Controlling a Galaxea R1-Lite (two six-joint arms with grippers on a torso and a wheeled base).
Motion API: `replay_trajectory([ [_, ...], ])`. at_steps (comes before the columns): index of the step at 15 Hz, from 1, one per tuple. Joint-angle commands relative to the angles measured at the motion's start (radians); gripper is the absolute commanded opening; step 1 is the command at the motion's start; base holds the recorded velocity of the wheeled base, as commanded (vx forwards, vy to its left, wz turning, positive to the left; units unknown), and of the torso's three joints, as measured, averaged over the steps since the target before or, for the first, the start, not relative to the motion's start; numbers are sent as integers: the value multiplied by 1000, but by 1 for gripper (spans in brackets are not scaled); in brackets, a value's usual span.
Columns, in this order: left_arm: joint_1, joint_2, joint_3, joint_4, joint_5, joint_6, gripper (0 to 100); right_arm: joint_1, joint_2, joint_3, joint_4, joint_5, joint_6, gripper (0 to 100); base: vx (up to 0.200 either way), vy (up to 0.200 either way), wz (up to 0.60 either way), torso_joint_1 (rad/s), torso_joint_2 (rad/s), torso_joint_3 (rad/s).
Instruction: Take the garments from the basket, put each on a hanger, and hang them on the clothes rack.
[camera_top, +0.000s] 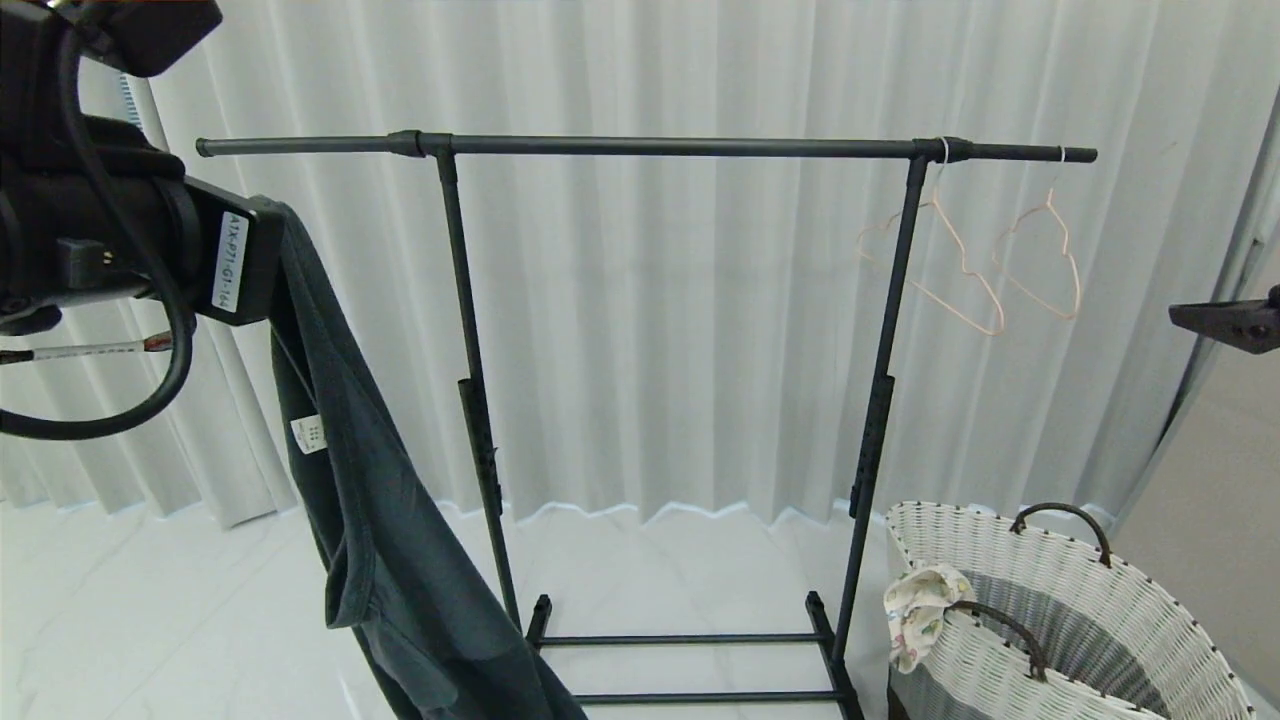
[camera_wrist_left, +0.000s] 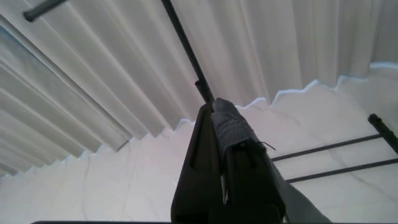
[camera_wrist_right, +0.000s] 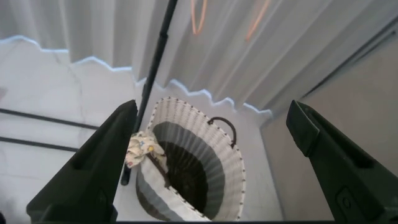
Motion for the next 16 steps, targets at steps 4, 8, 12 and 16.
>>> replay_trajectory([
  [4, -3, -13, -2, 2, 0, 4, 0, 7, 2, 0, 2, 1, -1, 100, 0, 0, 0, 137, -491, -237],
  [8, -3, -13, -2, -26, 0, 4, 0, 7, 8, 0, 1, 1, 1, 100, 0, 0, 0, 347, -484, -254],
  [12, -3, -13, -1, -26, 2, 4, 0, 7, 11, 0, 1, 1, 1, 100, 0, 0, 0, 260, -508, -249],
  [16, -3, -14, -1, -26, 2, 4, 0, 6, 19, 3, 1, 0, -1, 100, 0, 0, 0, 264, -522, -262],
])
